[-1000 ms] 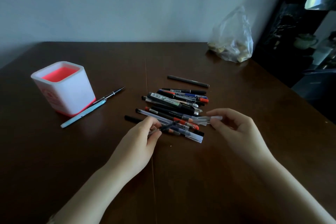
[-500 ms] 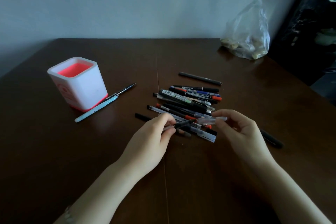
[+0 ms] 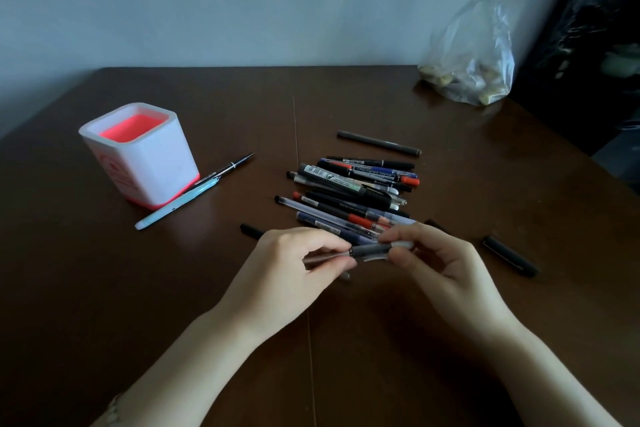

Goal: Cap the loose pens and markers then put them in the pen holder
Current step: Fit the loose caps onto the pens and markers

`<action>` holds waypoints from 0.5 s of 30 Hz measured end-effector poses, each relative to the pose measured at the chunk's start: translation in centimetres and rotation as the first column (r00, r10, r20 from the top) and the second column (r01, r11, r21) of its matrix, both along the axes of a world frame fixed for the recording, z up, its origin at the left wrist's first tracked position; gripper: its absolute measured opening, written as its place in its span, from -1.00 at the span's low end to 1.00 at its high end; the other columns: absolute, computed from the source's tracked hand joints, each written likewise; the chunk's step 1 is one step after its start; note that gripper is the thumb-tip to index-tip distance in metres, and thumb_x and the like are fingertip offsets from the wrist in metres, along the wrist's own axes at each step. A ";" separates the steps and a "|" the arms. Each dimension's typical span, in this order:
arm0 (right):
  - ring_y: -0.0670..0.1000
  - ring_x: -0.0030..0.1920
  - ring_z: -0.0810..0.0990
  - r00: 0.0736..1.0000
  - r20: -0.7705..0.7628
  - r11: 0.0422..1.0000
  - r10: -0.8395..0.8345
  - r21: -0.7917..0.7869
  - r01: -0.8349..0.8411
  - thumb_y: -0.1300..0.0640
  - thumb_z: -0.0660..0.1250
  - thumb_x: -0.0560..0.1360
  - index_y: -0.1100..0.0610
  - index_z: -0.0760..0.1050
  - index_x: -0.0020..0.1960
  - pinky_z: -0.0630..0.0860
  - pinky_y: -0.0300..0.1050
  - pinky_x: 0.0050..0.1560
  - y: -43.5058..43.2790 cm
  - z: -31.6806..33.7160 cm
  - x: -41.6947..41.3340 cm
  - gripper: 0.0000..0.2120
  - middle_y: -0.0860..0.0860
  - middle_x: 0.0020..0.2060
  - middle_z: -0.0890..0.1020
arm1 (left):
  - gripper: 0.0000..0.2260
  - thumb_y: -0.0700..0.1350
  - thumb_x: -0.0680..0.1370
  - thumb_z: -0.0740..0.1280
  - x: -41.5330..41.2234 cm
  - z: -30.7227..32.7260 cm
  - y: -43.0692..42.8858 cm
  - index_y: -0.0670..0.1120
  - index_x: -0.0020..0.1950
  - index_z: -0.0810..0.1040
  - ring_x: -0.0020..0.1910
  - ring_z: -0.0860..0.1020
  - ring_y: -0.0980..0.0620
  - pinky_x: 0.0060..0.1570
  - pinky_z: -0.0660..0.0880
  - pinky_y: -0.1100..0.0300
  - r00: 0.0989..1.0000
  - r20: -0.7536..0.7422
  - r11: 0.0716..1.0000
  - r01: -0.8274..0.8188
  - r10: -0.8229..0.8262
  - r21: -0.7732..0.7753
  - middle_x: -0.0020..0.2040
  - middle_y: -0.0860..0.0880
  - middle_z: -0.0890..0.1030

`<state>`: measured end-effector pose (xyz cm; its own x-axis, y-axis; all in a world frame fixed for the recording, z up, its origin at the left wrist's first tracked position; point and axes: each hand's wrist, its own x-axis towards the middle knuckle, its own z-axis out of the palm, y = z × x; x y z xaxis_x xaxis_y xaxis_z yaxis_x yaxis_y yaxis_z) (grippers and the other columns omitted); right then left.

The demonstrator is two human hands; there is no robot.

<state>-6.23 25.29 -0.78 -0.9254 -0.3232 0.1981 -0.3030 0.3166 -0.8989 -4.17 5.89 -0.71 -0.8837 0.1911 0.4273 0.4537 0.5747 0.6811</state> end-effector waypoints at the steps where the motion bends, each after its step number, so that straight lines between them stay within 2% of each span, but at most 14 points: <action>1: -0.10 -0.09 0.59 1.000 -0.010 1.000 0.009 0.010 -0.009 0.22 0.32 0.45 -0.17 0.55 -0.08 0.53 -0.26 -0.10 0.0 0.0 0.1 -0.73 -0.21 -0.08 0.61 | -0.86 -0.16 0.39 0.45 0.0 0.0 0.0 -0.07 -0.06 0.66 -0.13 0.59 0.29 -0.18 0.45 0.52 0.999 0.036 1.000 0.001 -0.001 0.019 -0.19 0.17 0.63; 3: -0.04 -0.15 0.59 0.999 -0.032 1.000 0.018 0.019 -0.017 0.23 0.32 0.45 -0.15 0.55 -0.08 0.53 -0.22 -0.16 0.1 0.0 0.1 -0.74 -0.16 -0.10 0.61 | -0.86 -0.20 0.39 0.45 -0.1 0.0 0.1 -0.04 -0.08 0.67 -0.20 0.61 0.28 -0.22 0.45 0.51 0.992 0.126 0.997 -0.003 -0.007 0.079 -0.22 0.18 0.64; 6: -0.06 -0.19 0.58 0.999 -0.034 0.999 0.042 0.006 -0.042 0.22 0.30 0.46 -0.14 0.54 -0.07 0.51 -0.31 -0.21 0.0 0.0 0.2 -0.76 -0.15 -0.11 0.60 | -0.87 -0.22 0.40 0.43 -0.2 0.1 0.1 -0.01 -0.11 0.65 -0.25 0.62 0.24 -0.27 0.50 0.45 0.976 0.214 0.990 -0.004 -0.027 0.141 -0.25 0.12 0.66; 11: -0.09 -0.26 0.56 1.000 -0.016 0.999 -0.005 -0.035 0.004 0.21 0.30 0.48 -0.12 0.55 -0.07 0.49 -0.31 -0.27 0.0 -0.2 -0.1 -0.78 -0.16 -0.17 0.61 | -0.90 -0.15 0.42 0.42 -0.3 0.2 -0.4 -0.03 -0.08 0.64 -0.28 0.61 0.23 -0.28 0.55 0.35 0.991 0.134 0.999 -0.019 0.014 0.039 -0.24 0.13 0.64; 15: -0.15 -0.41 0.46 0.996 0.007 0.992 -0.093 -0.082 0.093 0.23 0.29 0.48 -0.03 0.55 -0.10 0.40 -0.36 -0.43 0.4 0.1 -0.5 -0.83 -0.13 -0.30 0.61 | -0.89 -0.02 0.46 0.37 -0.6 -0.2 -0.8 0.02 -0.05 0.62 -0.21 0.59 0.22 -0.27 0.53 0.36 0.991 0.107 0.996 -0.074 0.079 -0.051 -0.21 0.19 0.61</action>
